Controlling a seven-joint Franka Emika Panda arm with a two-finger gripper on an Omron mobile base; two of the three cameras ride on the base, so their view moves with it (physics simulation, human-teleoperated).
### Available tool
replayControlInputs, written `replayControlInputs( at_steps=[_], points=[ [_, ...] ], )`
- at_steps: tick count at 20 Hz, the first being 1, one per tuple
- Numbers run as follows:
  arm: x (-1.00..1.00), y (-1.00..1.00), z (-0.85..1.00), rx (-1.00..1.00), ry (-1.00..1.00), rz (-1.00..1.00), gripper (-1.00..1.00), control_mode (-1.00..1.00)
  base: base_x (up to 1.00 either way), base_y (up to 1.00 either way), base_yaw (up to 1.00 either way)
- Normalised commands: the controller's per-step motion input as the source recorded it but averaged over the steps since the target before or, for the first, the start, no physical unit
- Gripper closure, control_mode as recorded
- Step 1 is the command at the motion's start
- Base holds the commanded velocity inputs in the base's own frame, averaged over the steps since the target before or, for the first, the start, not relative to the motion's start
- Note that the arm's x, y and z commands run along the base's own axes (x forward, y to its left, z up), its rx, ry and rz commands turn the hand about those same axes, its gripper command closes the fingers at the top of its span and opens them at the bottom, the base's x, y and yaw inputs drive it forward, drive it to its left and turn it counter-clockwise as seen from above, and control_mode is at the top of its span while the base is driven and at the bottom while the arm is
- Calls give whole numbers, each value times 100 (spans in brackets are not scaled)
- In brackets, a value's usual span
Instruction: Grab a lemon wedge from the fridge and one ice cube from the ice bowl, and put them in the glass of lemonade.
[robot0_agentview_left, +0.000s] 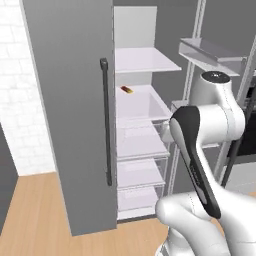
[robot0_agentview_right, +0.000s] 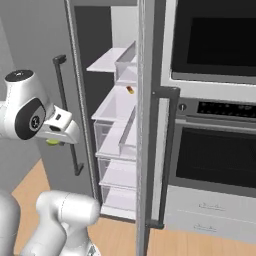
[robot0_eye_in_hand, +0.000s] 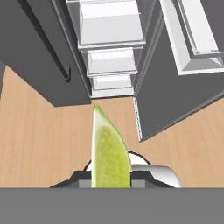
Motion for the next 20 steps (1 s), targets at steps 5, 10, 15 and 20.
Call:
replayControlInputs(
  at_steps=[5, 10, 15, 20],
  points=[
    [0, 0, 0, 0, 0, 0, 100, 100, -93, -10, 0],
    [0, 0, 0, 0, 0, 0, 100, 100, -70, -65, 0],
    [0, 0, 0, 0, 0, 0, 100, 100, -31, -100, 0],
    [0, 0, 0, 0, 0, 0, 100, 100, -3, -100, 0]
  ],
)
